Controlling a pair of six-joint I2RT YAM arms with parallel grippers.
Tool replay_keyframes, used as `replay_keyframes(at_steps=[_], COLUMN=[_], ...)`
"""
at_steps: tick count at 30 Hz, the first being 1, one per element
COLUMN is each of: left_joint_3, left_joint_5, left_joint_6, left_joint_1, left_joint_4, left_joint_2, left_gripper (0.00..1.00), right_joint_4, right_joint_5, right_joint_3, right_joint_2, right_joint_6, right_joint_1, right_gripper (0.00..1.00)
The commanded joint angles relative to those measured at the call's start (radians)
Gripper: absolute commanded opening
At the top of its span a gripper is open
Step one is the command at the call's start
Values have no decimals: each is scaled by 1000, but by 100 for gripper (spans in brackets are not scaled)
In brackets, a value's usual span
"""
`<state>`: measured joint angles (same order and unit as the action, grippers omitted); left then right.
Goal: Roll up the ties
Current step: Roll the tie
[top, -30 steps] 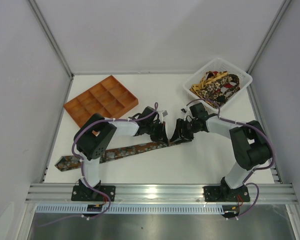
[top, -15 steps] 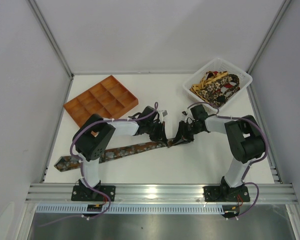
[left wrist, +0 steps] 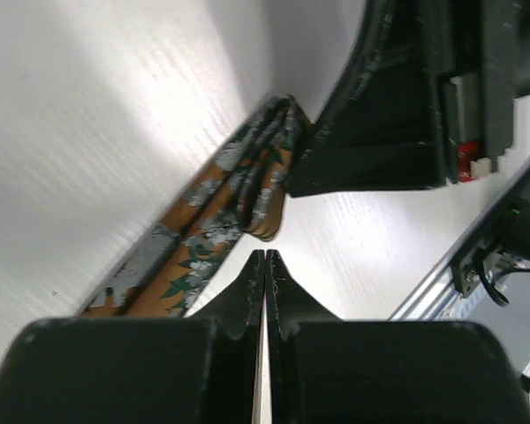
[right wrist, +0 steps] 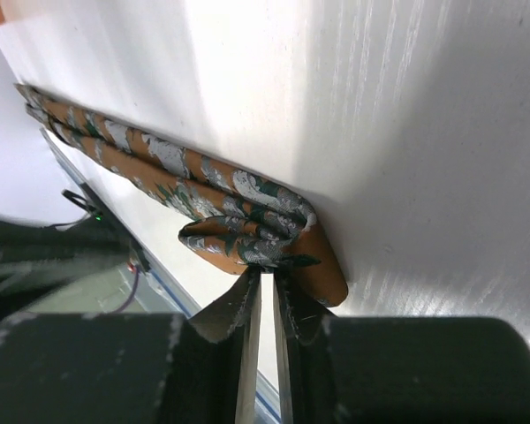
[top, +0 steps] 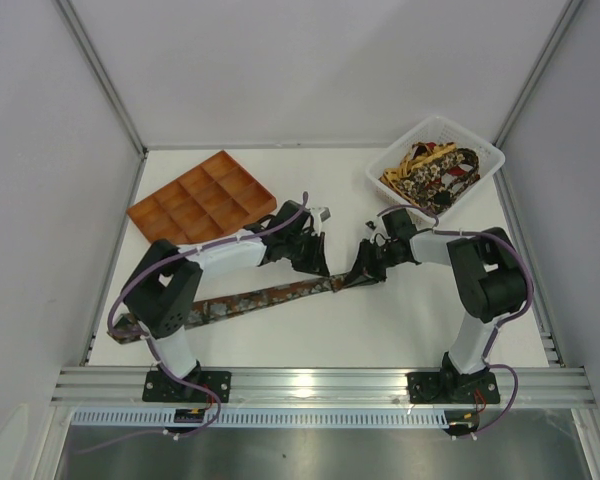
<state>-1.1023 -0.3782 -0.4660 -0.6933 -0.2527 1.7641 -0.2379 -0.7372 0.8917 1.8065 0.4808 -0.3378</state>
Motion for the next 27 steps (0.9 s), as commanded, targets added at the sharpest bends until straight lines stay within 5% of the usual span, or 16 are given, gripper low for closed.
replay_keyframes(at_steps=[1, 27], left_joint_3=[-15, -54], left_joint_5=[-99, -129], left_joint_6=[-29, -39], left_joint_1=[-6, 34], left_joint_4=[35, 116], left_joint_2=[-40, 173], left_gripper=[1, 1], right_joint_4=[83, 116], right_joint_5=[-33, -27], right_joint_3=[-2, 19], right_joint_2=[13, -85], right_joint_6=[79, 21], right_joint_1=[5, 16], right_gripper=[15, 17])
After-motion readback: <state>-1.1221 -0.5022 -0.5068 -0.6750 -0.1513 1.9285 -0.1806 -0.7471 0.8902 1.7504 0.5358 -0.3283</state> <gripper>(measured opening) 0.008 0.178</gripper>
